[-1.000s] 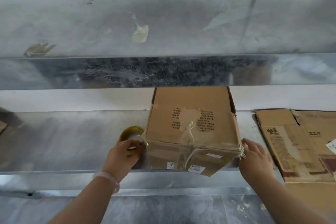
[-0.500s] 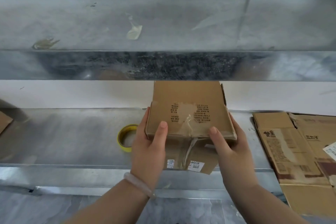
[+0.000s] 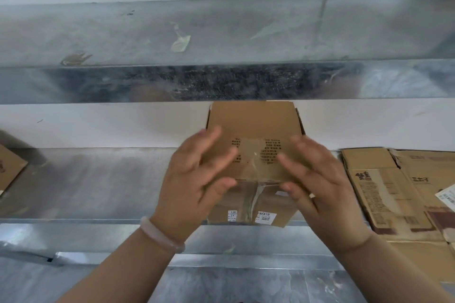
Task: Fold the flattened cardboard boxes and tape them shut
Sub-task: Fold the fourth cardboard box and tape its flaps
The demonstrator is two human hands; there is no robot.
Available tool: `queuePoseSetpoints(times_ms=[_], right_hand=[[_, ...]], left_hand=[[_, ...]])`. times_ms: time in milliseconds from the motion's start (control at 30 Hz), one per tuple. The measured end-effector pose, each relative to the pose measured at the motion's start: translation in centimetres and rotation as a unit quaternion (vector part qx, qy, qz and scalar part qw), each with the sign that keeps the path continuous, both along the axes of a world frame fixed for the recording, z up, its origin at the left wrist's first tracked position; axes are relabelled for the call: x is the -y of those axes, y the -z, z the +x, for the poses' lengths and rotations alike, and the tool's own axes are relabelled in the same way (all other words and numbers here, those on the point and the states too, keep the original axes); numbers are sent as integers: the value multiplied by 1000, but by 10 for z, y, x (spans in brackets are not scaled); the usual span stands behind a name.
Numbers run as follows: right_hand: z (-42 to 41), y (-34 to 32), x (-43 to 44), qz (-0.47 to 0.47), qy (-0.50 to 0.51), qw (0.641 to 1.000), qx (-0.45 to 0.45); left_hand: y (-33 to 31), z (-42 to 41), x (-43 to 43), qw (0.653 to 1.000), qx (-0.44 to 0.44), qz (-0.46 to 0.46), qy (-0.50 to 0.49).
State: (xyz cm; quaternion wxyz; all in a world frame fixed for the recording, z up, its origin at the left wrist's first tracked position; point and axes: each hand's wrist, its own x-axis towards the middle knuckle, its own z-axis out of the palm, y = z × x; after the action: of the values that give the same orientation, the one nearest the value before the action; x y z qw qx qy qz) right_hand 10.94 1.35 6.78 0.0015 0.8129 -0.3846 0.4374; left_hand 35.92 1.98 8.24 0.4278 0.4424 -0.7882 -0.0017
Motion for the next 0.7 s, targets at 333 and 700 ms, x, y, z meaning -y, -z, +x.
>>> queuePoseSetpoints(times_ms=[333, 700], right_hand=[[5, -3, 11, 36, -45, 998, -15], [9, 50, -24, 417, -17, 854, 312]], left_hand=[[-12, -9, 13, 993, 67, 54, 77], [17, -12, -5, 985, -37, 160, -56]])
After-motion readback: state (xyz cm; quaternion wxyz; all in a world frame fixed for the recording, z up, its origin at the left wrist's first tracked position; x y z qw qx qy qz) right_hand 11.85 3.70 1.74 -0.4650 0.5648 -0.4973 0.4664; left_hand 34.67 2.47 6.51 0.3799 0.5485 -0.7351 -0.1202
